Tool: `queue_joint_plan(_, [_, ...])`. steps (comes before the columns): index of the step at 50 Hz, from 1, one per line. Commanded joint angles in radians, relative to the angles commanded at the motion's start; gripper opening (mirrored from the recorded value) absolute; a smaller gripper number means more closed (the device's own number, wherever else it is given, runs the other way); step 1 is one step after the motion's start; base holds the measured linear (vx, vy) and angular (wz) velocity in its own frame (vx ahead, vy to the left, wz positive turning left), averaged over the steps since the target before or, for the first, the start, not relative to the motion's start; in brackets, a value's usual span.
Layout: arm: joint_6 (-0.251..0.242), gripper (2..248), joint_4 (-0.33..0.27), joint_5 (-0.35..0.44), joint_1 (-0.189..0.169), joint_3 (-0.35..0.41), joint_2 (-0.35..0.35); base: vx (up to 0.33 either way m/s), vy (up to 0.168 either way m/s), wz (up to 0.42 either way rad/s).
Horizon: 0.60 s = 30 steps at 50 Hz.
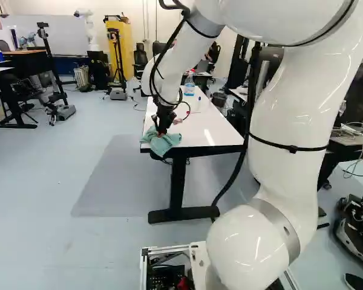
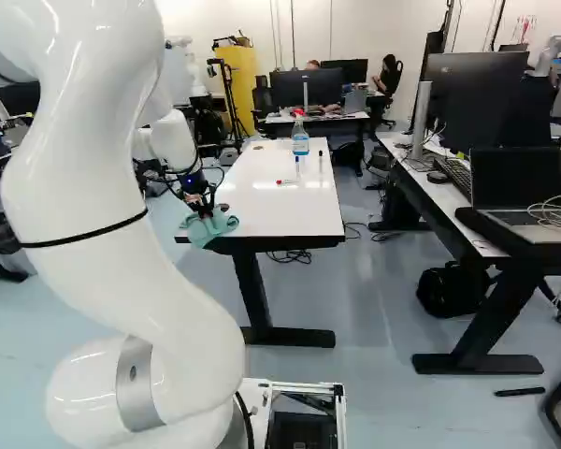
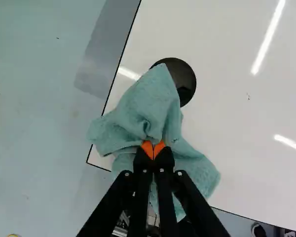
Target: Clean the table with the green towel
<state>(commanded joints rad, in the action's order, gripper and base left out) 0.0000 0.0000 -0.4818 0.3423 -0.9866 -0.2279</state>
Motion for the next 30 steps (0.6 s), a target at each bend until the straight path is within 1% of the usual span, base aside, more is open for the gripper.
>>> queue_joint_plan(16, [0.000, 21, 0.000, -0.005, 0.004, 0.000, 0.000, 0.000, 0.000, 0.000])
queue_joint_plan(30, [0.000, 21, 0.000, -0.005, 0.046, -0.016, -0.013, 0.000, 0.000, 0.000])
